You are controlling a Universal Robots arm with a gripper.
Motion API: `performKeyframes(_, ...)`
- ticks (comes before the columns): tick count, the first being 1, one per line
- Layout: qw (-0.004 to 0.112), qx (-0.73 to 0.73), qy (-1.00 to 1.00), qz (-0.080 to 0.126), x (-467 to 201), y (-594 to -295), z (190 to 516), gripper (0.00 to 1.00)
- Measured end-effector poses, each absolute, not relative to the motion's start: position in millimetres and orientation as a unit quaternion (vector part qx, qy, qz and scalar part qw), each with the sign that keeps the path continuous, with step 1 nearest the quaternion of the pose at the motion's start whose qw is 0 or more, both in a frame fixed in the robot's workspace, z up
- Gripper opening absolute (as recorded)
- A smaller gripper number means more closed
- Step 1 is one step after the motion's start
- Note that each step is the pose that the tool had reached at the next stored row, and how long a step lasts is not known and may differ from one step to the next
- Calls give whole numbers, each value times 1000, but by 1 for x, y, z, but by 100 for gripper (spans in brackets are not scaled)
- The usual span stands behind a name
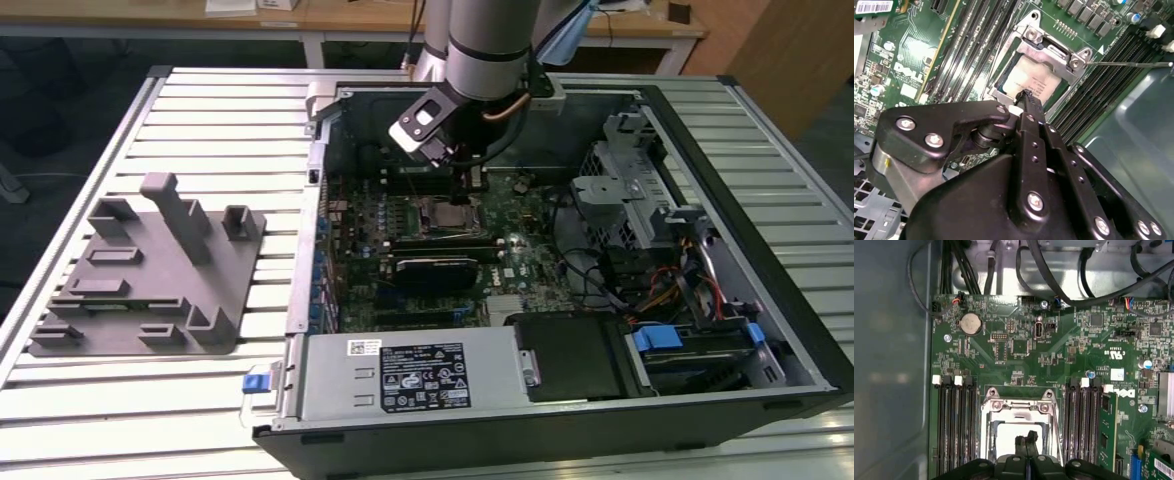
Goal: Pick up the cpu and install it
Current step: 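Close the cpu cover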
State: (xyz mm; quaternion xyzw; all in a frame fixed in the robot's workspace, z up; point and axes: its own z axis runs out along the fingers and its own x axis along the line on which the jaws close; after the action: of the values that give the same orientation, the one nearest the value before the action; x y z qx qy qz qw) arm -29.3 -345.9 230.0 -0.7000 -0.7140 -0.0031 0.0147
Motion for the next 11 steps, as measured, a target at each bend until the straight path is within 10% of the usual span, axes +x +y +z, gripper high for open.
performKeyframes(11, 15, -661, -751, -2, -29, -346, 230, 11)
